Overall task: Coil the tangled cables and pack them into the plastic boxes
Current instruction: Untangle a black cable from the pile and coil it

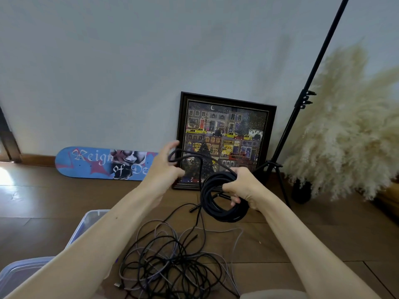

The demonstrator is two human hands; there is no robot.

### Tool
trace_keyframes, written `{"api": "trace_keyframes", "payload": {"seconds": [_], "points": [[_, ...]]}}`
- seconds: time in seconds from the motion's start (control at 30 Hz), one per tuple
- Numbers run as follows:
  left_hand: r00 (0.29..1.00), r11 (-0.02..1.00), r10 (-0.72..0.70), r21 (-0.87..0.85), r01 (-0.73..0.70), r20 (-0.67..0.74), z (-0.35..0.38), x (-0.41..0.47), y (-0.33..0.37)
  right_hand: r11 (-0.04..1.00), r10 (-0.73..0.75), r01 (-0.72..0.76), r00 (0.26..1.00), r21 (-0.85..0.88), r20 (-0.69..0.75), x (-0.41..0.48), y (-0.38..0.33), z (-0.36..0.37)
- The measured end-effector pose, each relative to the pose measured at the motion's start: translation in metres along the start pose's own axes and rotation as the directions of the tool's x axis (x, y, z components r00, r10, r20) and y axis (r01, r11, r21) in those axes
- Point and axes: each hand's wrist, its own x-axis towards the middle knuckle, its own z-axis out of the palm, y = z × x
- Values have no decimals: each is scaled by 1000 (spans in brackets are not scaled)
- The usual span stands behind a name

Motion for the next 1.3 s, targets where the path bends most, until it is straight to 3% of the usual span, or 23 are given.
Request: {"api": "trace_keyframes", "payload": {"seconds": [0.03,0.1,0.23,0.4,0.5,0.57,0.63,0.7,0.8,1.0,1.2,1.3], "points": [[996,969,91,230,-92,11,2,-1,-1,1000,0,0,1000,-12,9,0,1,0],[976,892,218,403,-207,18,4,-1,-5,999,-6,7,1000,-44,31,-1,1,-1],[946,782,314,541,-309,87,1,3,-12,998,4,-3,1000,-57,15,0,3,-1],[945,774,319,554,-307,78,2,-3,-10,988,-25,18,999,-151,-40,4,5,-1],[989,842,133,520,-144,58,7,-4,0,925,-93,61,993,-375,-68,4,2,8],[992,958,-126,264,114,26,8,-4,3,875,-139,65,983,-480,-121,5,2,12],[951,953,-299,-31,302,74,3,-3,4,868,-170,55,967,-493,-192,5,2,13],[923,909,-360,-173,380,134,-4,0,3,896,-171,36,948,-442,-268,6,3,12],[883,859,-410,-230,458,228,-8,2,1,940,-133,9,930,-340,-342,5,0,10],[818,730,-475,-373,572,325,0,6,-2,995,-21,-16,936,-102,-352,8,4,9],[778,688,-455,-383,616,434,7,0,-6,967,98,2,918,253,-384,7,9,18],[759,763,-442,-245,598,478,15,-7,-7,910,91,53,943,411,-322,2,5,25]]}}
